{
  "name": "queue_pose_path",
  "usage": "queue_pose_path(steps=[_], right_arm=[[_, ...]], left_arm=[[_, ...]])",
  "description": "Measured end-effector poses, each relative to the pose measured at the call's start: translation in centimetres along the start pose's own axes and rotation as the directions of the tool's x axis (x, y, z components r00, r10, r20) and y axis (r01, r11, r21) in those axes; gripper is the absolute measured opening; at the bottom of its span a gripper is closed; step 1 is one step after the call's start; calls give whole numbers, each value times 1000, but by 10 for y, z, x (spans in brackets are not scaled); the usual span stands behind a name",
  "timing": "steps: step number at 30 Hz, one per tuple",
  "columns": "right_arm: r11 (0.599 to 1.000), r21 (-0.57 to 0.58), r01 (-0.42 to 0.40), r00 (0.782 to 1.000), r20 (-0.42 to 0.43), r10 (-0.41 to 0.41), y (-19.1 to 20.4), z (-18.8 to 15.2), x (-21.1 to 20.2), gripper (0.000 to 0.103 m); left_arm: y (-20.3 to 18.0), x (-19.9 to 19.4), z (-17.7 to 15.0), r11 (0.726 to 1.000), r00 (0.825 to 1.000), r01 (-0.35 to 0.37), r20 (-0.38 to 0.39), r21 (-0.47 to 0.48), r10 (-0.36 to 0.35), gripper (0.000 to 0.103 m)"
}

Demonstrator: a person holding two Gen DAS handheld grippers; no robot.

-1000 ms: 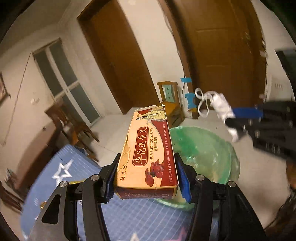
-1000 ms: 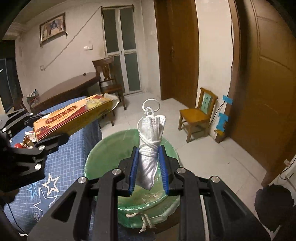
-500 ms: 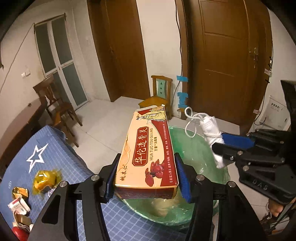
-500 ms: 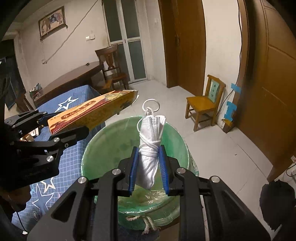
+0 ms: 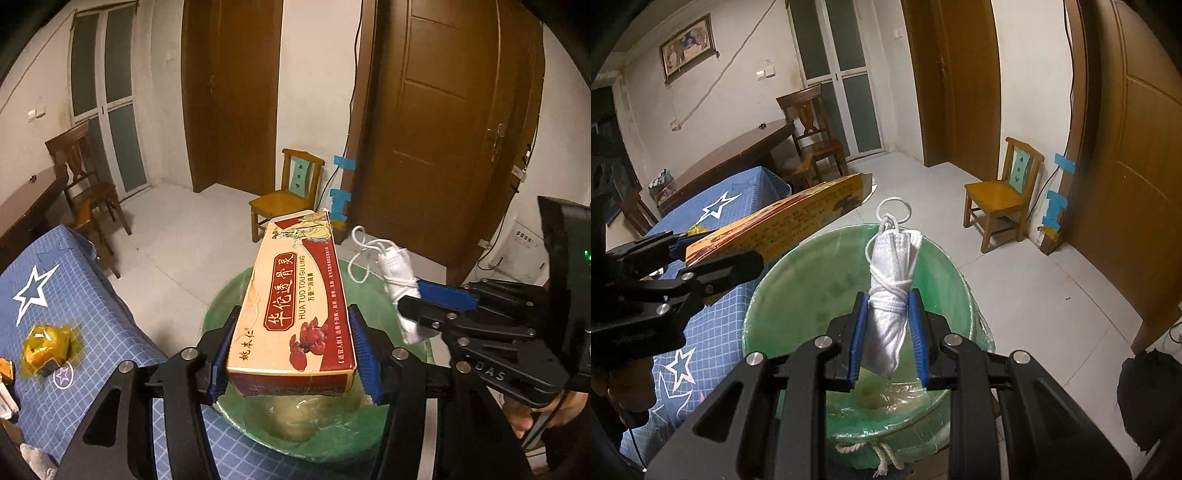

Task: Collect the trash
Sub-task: 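Open both tools to drop the brown box and mask into the bin, then grasp the red cigarette box with the left tool while the right tool grasps the clear plastic lid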

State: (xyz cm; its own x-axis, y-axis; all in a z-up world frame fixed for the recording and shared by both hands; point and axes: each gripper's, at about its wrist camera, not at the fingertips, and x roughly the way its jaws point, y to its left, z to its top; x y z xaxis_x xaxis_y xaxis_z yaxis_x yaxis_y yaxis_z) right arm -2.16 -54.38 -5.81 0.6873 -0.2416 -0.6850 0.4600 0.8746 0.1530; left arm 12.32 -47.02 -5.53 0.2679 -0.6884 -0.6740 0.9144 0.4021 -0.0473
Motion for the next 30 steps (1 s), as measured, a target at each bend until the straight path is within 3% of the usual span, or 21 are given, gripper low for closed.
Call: queue_pose_path(steps=[1, 2, 3, 4, 11, 19, 24, 30], right_arm=[[1000, -10, 2, 1000, -1, -2, 0, 0, 3, 29], [1000, -14, 9, 1000, 1, -9, 0, 0, 5, 36], [1000, -9, 24, 1000, 10, -24, -1, 1, 6, 53], [1000, -3, 27, 999, 18, -27, -2, 1, 7, 55], [999, 30, 21, 1000, 14, -21, -9, -2, 9, 55], [1000, 20, -8, 999, 35, 8, 3, -7, 1, 53], [999, 2, -43, 998, 54, 42, 24, -11, -2, 49], [988, -77, -134, 989, 45, 138, 78, -21, -3, 48]], left_arm=[[2, 1, 0, 1000, 1000, 0, -1, -2, 0, 59], [5, 5, 1, 1000, 1000, -13, -13, -11, 13, 72], [8, 6, 1, 999, 1000, -26, -14, -26, 26, 82], [13, 6, 0, 999, 1000, -27, -11, -43, 27, 82], [22, -6, -5, 997, 998, -62, 0, -49, 62, 82], [29, -37, -34, 990, 991, -135, 7, -48, 135, 84], [36, -75, -62, 985, 986, -165, 26, -56, 167, 86], [49, -130, -104, 966, 965, -250, 65, -63, 254, 87]])
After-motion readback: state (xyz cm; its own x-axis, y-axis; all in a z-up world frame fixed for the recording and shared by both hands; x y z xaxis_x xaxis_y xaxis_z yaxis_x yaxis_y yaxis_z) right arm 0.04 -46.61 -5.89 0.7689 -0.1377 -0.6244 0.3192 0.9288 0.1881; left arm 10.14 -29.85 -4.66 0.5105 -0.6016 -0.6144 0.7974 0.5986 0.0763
